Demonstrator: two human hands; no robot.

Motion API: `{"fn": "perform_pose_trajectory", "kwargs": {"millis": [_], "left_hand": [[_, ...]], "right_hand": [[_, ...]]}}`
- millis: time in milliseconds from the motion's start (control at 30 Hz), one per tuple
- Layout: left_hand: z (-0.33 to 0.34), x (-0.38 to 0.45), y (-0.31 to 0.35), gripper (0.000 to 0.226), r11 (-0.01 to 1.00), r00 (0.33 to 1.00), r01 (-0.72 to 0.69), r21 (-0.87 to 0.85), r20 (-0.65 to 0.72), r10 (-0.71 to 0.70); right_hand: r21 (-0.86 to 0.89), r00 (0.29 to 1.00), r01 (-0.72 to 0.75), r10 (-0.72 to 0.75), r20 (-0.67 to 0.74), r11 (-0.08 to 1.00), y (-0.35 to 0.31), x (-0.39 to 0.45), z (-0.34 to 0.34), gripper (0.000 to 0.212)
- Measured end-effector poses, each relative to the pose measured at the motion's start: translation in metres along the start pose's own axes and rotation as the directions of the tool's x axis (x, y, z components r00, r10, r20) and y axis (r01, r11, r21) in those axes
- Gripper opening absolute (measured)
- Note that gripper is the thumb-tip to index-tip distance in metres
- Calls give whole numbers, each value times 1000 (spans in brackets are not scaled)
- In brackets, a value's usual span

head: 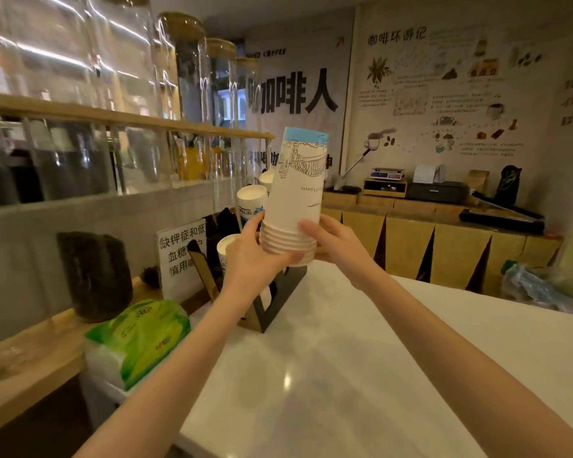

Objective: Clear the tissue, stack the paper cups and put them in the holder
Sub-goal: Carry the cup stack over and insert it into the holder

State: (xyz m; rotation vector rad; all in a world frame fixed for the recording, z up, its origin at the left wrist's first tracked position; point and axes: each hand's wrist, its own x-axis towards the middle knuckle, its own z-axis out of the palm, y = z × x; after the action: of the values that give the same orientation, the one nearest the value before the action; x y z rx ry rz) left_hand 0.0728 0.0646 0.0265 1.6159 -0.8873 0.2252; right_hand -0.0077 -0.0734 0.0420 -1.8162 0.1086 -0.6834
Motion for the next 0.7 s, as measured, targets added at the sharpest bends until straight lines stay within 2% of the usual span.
{"fn": "perform_pose_trajectory", "kwargs": {"millis": [100,200,333,533,700], "left_hand": [[-21,8,6,87,999,998,-42,18,-52,43],[-40,17,6,83,998,997,-35,50,-69,38],[-65,27,-2,80,993,997,-15,120,-80,24],[-88,44,-24,85,977,998,55,208,5,-58],[-86,49,-44,86,975,998,66,212,8,-69]], "right_hand": [[-18,998,57,-57,13,998,-17,12,15,41],[-64,995,93,-91,31,994,-27,23,33,47],[-93,992,119,-114,62,988,-30,35,57,44],[-100,994,74,-65,85,992,-24,50,82,48],[-82,997,21,-15,77,996,-14,56,91,57]]}}
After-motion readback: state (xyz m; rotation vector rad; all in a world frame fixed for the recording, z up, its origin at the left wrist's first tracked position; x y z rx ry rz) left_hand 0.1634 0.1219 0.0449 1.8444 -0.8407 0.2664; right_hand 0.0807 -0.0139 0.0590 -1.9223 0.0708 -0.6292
